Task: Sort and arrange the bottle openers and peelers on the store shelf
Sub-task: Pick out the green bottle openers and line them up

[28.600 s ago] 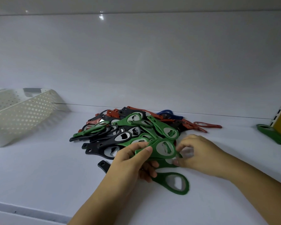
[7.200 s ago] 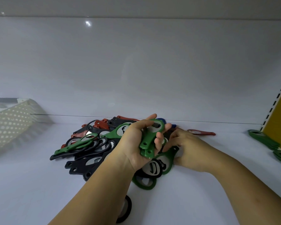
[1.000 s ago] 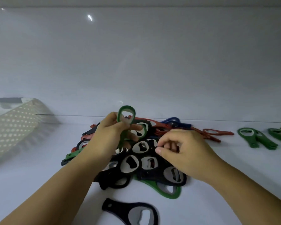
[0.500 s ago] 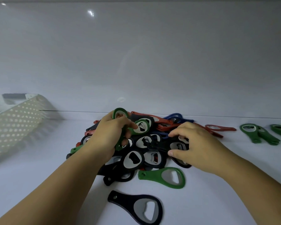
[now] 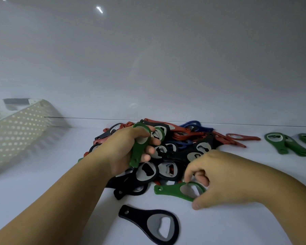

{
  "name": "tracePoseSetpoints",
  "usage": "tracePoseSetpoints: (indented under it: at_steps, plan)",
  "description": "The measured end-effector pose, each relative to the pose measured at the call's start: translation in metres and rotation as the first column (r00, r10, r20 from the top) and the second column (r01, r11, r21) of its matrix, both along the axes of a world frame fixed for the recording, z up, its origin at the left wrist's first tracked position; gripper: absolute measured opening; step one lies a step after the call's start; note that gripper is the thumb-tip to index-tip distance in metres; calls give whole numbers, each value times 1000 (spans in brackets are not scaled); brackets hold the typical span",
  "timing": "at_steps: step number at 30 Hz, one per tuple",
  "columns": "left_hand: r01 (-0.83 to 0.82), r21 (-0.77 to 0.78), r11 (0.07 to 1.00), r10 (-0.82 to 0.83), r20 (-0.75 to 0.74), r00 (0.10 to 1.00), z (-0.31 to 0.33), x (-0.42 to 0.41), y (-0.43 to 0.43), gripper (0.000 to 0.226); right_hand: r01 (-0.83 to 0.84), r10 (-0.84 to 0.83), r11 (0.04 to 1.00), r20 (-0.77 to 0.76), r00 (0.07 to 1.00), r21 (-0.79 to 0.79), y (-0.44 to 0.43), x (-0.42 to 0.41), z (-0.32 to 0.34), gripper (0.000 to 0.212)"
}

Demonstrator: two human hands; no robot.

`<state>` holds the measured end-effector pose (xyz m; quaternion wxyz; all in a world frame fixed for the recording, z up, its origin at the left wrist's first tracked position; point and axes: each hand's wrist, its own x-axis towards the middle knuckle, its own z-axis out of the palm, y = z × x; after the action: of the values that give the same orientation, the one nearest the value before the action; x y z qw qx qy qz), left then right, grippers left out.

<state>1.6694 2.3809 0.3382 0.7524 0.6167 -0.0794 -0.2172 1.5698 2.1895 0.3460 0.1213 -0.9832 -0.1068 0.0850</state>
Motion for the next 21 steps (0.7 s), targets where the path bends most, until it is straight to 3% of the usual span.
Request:
tracePoseSetpoints:
  at_steps: [3, 7, 11, 14, 17, 18, 20, 21]
  plan:
    - [29, -20, 999, -29, -8, 1000, 1, -2, -1, 21, -39, 28, 995, 122, 992, 87, -3, 2, -1, 10]
    - [61, -33, 998, -62, -24, 998, 4, -4, 0, 24, -70, -36, 962, 379, 925, 262, -7, 8, -1, 20]
    - [187, 126, 974, -195, 58, 979, 3, -8, -1, 25, -172, 24, 916, 379, 925, 362, -1, 8, -8, 16]
    - [368, 230, 901, -406, 148, 902, -2, -12, -1, 22, -224, 0, 853, 429, 903, 471, 10, 9, -13, 14]
    - [619, 265, 739, -665, 140, 734, 1, -19, 0, 8, -225, -126, 745, 463, 877, 628, 21, 9, -20, 20]
    - [665, 247, 705, -703, 125, 700, 1, -20, 0, 13, -211, -178, 682, 439, 881, 700, 22, 9, -21, 21]
    - [651, 220, 726, -685, 142, 715, 2, -20, 0, 17, -170, -289, 563, 385, 876, 809, 22, 12, -23, 22]
    - [596, 180, 783, -620, 152, 769, 3, -20, -1, 19, -147, -343, 535, 373, 862, 832, 21, 14, -24, 22]
